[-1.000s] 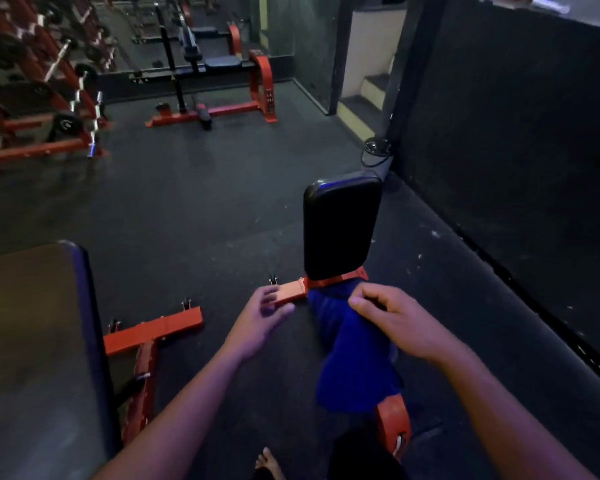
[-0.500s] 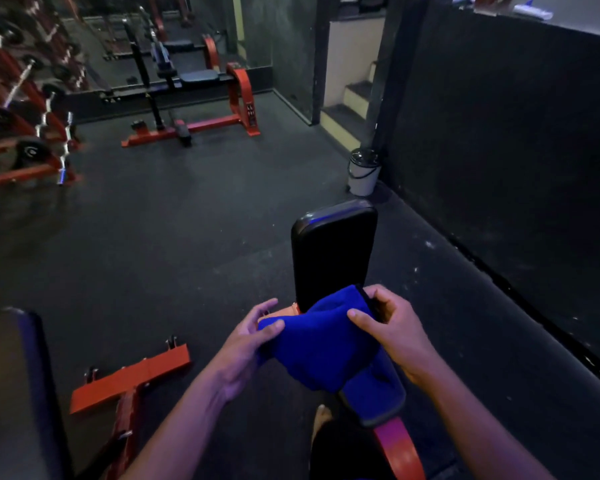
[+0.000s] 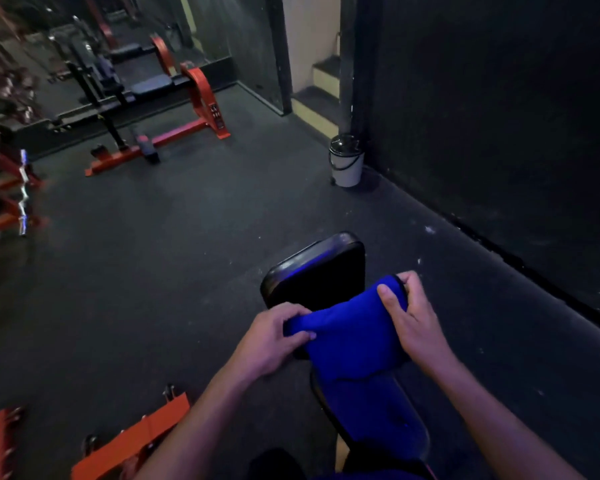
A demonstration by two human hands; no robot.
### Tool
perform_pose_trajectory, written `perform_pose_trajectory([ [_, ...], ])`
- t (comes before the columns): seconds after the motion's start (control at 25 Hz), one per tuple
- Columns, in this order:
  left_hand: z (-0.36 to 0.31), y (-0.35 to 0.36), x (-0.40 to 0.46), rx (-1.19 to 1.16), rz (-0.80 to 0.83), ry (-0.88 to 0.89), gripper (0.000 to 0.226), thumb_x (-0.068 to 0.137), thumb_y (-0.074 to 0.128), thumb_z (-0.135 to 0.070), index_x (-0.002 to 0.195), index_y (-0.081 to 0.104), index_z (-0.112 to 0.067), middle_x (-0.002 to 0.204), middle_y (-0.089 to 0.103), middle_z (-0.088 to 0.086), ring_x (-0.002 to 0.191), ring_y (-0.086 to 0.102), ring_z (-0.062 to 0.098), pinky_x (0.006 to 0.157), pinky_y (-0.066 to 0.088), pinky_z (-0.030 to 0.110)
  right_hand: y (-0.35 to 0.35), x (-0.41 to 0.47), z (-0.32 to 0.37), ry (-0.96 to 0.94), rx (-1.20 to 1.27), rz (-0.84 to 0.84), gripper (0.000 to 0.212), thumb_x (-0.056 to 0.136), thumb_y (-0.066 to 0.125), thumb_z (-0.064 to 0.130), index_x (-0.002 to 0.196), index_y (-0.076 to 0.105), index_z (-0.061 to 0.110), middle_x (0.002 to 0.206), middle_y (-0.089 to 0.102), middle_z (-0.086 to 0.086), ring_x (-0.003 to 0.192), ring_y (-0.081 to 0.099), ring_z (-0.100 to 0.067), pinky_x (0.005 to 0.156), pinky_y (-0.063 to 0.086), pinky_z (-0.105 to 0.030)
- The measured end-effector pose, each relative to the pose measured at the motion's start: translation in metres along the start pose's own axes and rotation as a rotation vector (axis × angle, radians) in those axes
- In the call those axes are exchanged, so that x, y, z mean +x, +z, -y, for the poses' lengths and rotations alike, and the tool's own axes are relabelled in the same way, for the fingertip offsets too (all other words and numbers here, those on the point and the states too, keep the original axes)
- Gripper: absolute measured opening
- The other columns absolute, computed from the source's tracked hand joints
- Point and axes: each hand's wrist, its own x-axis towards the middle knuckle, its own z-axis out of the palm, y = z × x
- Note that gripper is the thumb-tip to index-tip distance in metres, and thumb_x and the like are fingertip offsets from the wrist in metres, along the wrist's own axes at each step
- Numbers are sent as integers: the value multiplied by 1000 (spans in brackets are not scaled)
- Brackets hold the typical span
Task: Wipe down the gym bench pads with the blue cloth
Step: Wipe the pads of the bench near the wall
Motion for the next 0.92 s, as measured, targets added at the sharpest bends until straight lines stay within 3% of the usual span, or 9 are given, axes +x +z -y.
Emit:
perform_pose_trajectory([
  [0.08,-2,1,18,25,-21,6,16,96,71,-22,109,70,-31,101,66,-10,98,52,-2,84,38,20,-9,14,-1,87,-38,109,56,73,76,60,112,39,44,109,51,31,103,49,13,81,37,-9],
  [0.16,0,-2,35,55,-8,60,19,99,66,-21,113,68,-34,107,65,-12,106,48,0,89,36,16,-13,23,-5,178,-129,303,74,62,86,58,120,40,51,118,48,34,107,49,13,86,39,-13],
  [0.24,3,-8,50,107,-15,131,26,99,65,-20,122,66,-33,118,64,-21,113,50,1,100,37,18,-11,29,-9,240,-129,377,59,63,88,54,112,57,43,113,62,25,97,60,7,85,45,-20],
  [0.4,15,-27,84,244,-99,273,43,101,64,-19,143,56,-18,144,57,-5,133,49,12,116,33,26,-5,30,-15,331,151,25,23,76,83,25,91,69,15,88,76,-2,81,71,-16,69,55,-27],
  [0.56,27,-41,113,348,-13,357,66,102,61,-26,160,31,-15,166,30,-2,152,26,13,121,7,12,-10,24,-6,438,407,-331,16,82,76,13,95,68,9,92,76,-13,82,71,-24,72,57,-37],
  [0.76,26,-32,155,465,167,518,79,103,57,-32,164,11,-15,172,8,-2,158,8,14,128,2,28,8,6,7,457,447,-525,13,82,77,14,92,67,12,91,76,-10,84,71,-26,76,57,-41],
  [0.92,7,-18,195,615,275,626,82,103,55,-34,164,5,-14,172,1,2,159,0,17,127,-3,31,22,-11,4,475,425,-583,18,81,78,17,94,67,11,89,75,-8,83,71,-23,72,57,-37],
])
